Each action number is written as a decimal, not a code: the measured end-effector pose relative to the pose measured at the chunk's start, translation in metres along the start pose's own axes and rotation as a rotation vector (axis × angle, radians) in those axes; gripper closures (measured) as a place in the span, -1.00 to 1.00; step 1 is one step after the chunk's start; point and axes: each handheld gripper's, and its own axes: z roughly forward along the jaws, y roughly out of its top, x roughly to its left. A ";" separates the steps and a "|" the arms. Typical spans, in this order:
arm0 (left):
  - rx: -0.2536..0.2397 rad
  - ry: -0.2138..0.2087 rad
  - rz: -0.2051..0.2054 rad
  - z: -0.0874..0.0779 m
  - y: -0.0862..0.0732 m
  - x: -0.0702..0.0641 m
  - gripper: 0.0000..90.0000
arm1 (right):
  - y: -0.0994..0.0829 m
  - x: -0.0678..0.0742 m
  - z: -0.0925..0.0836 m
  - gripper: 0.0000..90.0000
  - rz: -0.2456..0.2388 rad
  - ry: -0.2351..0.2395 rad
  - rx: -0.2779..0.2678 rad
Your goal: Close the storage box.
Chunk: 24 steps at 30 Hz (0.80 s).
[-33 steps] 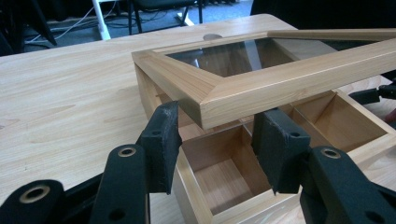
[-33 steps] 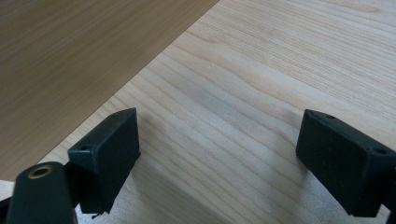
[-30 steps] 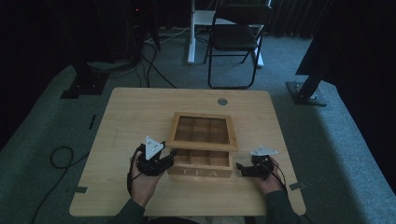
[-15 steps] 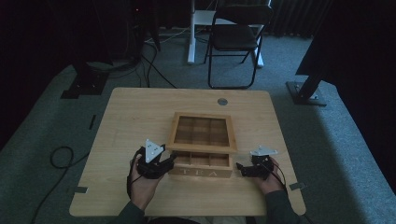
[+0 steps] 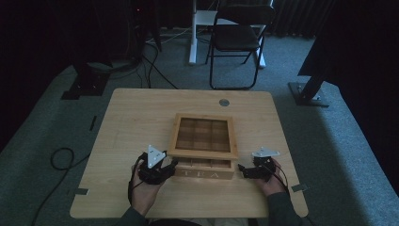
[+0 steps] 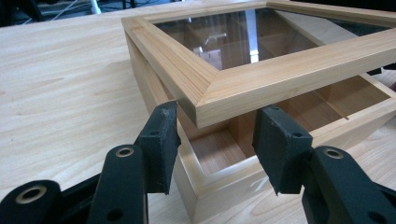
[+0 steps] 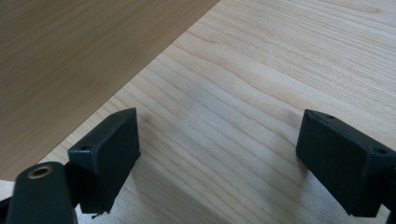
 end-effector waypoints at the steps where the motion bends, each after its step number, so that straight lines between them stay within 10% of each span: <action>1: 0.000 0.000 -0.004 0.000 -0.001 -0.001 0.13 | 0.000 0.000 0.000 -0.71 0.001 0.000 0.001; 24: 0.031 0.028 0.034 0.011 -0.024 -0.007 0.15 | 0.000 0.000 0.000 -0.71 0.001 0.001 0.000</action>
